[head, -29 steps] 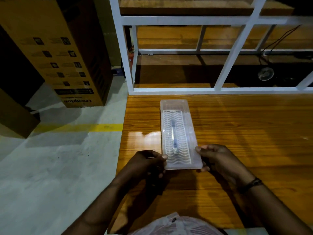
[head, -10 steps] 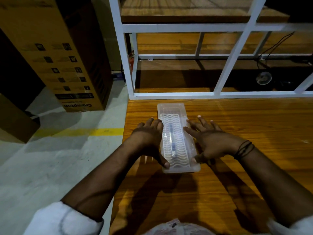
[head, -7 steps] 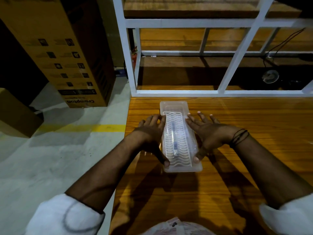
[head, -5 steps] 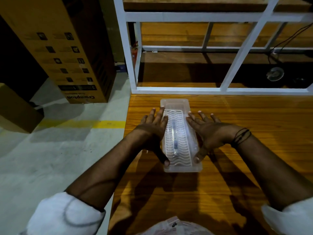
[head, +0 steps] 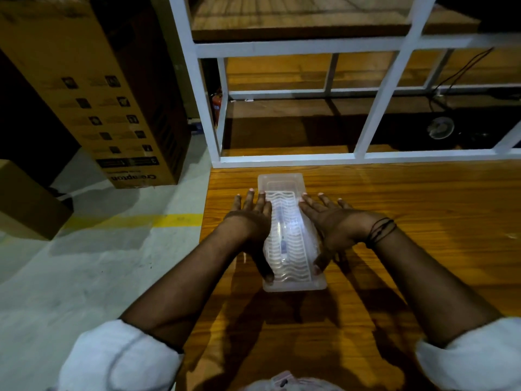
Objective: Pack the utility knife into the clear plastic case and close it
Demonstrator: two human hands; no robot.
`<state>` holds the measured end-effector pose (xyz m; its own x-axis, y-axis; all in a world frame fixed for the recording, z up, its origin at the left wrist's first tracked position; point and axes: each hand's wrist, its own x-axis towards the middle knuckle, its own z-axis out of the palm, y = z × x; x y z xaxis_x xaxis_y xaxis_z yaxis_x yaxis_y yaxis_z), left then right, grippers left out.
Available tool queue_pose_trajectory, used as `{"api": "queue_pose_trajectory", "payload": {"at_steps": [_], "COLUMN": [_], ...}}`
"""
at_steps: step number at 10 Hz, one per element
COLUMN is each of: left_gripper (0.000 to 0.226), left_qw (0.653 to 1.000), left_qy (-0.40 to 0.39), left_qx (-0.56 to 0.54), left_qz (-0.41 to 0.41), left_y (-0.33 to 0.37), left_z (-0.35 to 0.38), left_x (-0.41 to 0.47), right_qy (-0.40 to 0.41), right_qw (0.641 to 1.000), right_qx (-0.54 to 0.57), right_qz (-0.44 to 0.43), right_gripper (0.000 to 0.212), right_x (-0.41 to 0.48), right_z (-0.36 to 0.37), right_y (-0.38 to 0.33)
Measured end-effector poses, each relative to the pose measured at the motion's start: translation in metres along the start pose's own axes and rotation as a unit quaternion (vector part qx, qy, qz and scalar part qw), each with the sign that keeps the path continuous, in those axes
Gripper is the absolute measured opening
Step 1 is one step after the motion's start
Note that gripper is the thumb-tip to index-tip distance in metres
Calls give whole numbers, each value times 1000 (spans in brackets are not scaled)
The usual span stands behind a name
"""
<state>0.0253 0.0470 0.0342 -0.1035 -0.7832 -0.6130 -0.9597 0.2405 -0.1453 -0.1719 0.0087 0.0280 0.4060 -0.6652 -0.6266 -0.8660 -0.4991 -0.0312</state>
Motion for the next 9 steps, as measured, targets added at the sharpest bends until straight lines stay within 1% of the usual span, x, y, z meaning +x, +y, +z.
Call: {"api": "queue_pose_trajectory", "payload": {"at_steps": [1,2,3,4,5,6,7,8,9], "left_gripper": [160,145,127,86,69,78,82,85,83], "left_qw": [1000,997,994,989,987,993,993,994,992], "left_qy": [3,41,74,121,134,96,88,88,113], "left_qx": [-24,-60,-72,-86,-88,-58,-66,-43,-25], "left_qz": [9,16,18,8,-3,-21,-36,-38,-44], "left_y": [-7,-20,-25,-27,-25,-19,-15,-18,-26], "left_z": [3,-5,-13,-21,-22,-28,-30,-31,-38], "left_x": [-5,-3,0,2,-2,-10,-14,-13,-16], "right_qy": [15,93,175,248,282,312,310,287,281], "right_qw": [1000,995,982,966,955,940,940,949,954], "right_qx": [2,19,59,76,88,131,140,122,98], "right_qz": [-8,-22,-35,-24,-24,-31,-25,-37,-41], "right_gripper": [151,111,68,28,17,13,11,6,20], "right_x": [-2,-2,4,16,20,23,24,21,15], "right_z": [0,-14,-23,-25,-21,-18,-20,-27,-37], "right_y": [2,5,7,1,-2,0,4,2,-1]}}
